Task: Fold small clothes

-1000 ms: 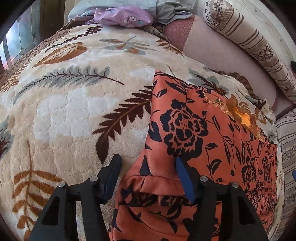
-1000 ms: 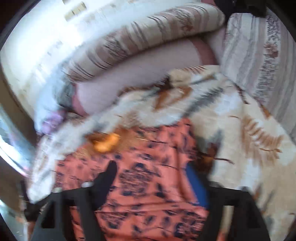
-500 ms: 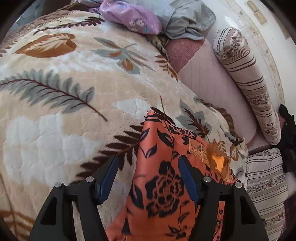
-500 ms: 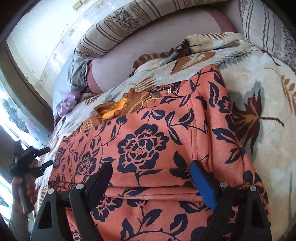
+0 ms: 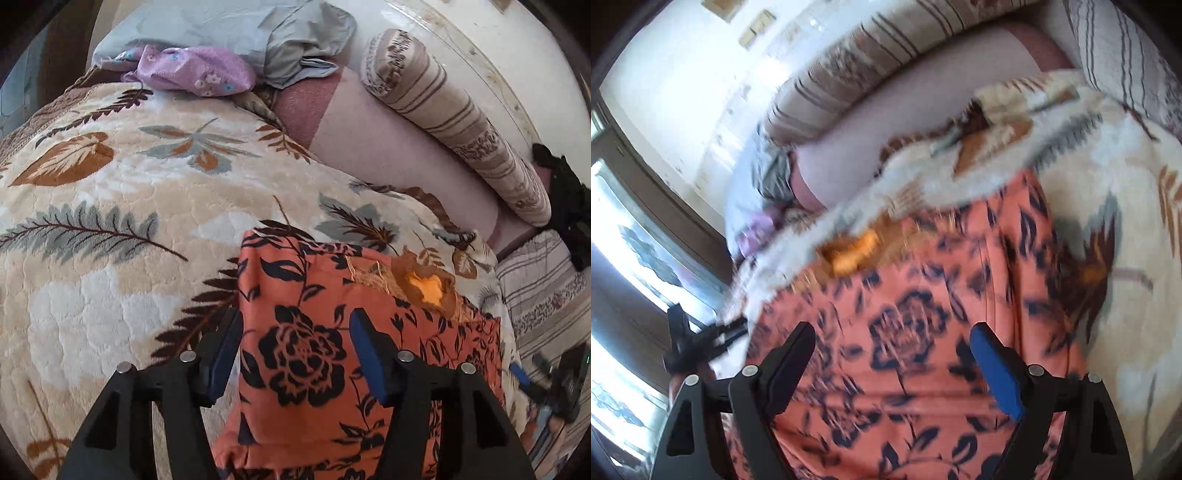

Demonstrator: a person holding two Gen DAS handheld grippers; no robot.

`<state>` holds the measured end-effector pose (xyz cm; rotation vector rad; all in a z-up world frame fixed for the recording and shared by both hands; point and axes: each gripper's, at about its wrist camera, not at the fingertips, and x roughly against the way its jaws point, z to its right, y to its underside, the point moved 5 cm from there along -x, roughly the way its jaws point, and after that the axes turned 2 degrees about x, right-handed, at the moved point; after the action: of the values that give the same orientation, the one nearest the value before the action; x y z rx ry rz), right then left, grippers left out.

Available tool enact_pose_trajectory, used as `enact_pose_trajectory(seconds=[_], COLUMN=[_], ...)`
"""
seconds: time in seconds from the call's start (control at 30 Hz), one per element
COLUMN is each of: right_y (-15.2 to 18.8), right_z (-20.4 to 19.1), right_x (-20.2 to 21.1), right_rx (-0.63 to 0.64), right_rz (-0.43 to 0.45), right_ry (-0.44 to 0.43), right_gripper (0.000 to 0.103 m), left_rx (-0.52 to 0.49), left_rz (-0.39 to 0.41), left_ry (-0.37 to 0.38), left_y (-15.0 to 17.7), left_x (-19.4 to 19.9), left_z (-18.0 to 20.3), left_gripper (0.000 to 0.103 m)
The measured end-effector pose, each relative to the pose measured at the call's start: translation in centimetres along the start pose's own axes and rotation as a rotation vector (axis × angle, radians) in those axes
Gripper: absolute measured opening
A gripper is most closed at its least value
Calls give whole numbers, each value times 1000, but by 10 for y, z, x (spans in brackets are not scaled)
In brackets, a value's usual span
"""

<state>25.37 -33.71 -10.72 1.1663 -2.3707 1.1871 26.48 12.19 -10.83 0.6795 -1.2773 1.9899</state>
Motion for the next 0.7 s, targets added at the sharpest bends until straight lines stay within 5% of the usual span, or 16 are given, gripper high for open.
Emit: enact_pose_trajectory(seconds=[0.07, 0.1, 0.13, 0.23, 0.33, 0.5, 0.63, 0.7], right_y=[-22, -30, -32, -44, -36, 38, 121, 157], right_z=[19, 42, 76, 108, 92, 69, 63, 63], right_x=[-14, -28, -43, -20, 12, 76, 131, 154], right_rx=[-66, -102, -177, -417, -344, -223, -211, -240], right_rz=[-12, -36, -82, 53, 53, -86, -196, -195], right_ry=[-48, 7, 115, 0, 34, 123, 133, 68], right_gripper=[88, 88, 88, 85, 86, 86, 86, 86], left_rx=[-68, -85, -78, -59, -33, 63, 146, 160], left_rz=[-91, -129, -99, -96, -97, -150, -227, -250], left_ry=[-96, -139, -118, -103, -123, -73, -45, -25], left_y=[17, 26, 28, 25, 32, 64, 110, 136], left_x=[-21, -32, -35, -23, -10, 35, 69, 83], left_z=[1, -6, -10, -9, -15, -26, -34, -31], left_gripper=[47, 39, 41, 41, 48, 77, 79, 79])
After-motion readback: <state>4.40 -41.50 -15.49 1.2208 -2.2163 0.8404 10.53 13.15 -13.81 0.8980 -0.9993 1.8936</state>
